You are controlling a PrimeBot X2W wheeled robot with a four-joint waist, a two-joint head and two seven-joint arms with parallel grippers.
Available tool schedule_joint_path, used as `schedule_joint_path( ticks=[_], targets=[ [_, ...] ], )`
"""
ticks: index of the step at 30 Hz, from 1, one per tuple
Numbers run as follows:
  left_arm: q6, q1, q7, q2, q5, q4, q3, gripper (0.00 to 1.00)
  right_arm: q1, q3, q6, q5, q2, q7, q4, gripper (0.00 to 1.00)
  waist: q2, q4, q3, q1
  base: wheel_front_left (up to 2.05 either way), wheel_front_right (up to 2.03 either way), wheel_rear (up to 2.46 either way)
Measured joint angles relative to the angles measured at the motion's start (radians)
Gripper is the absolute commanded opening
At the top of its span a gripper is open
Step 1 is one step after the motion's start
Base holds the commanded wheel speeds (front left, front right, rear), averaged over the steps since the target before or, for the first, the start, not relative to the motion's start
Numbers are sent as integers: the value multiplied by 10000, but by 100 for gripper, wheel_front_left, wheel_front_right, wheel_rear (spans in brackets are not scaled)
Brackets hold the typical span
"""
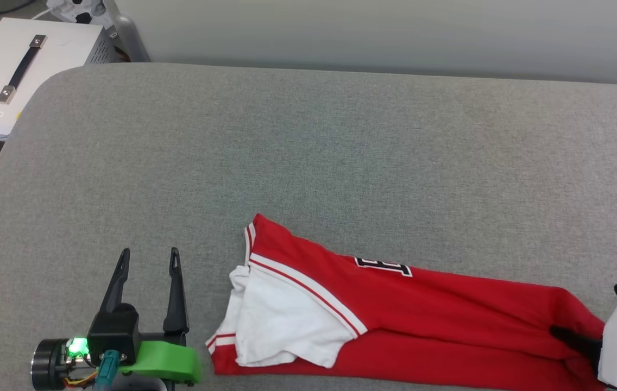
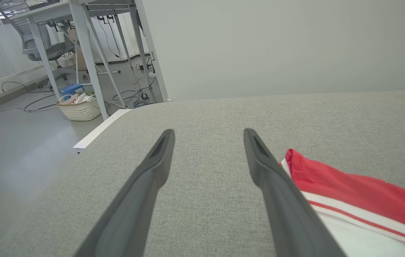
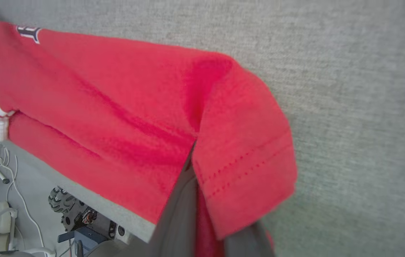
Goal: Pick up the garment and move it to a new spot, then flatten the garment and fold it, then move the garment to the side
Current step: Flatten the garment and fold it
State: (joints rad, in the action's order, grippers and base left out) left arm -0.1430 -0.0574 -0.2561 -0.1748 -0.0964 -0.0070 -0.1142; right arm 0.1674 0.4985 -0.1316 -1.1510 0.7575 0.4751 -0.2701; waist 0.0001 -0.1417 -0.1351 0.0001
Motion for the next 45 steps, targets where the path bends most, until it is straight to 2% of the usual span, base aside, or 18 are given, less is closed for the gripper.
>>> schedule_joint_path(
  ticks=[10, 15, 19, 26, 30, 35, 45],
  targets=[
    [324, -377, 2, 230, 520, -21, 282, 100, -10, -570, 0, 58, 1060, -410, -1181, 0, 0, 105, 423, 0, 0, 0, 0],
    [433, -492, 2, 247, 585, 15, 316, 100, -20, -723, 0, 71, 1216, -405, -1321, 0, 0, 162, 623, 0, 0, 0, 0],
    [518, -602, 0, 267, 640, 92, 307, 100, -238, -790, 2, -297, 1277, -288, -581, 0, 0, 200, 814, 0, 0, 0, 0],
    [554, -748, 0, 303, 711, 94, 351, 100, -531, -725, 2, -644, 1267, 188, 1649, 0, 0, 285, 1042, 0, 0, 0, 0],
    [608, -747, 0, 337, 792, 119, 293, 100, -590, -591, 4, -673, 1001, 535, 2539, 0, 0, 217, 1038, 0, 0, 0, 0],
    [658, -733, 0, 372, 826, 140, 136, 100, -501, -322, 4, -447, 284, 692, 3208, 0, 0, 96, 885, 0, 0, 0, 0],
    [694, -417, 2, 458, 869, 173, -169, 100, 672, 709, 4, 476, -1020, 1016, 3095, 0, 0, -252, 405, 0, 0, 0, 0]
  ],
)
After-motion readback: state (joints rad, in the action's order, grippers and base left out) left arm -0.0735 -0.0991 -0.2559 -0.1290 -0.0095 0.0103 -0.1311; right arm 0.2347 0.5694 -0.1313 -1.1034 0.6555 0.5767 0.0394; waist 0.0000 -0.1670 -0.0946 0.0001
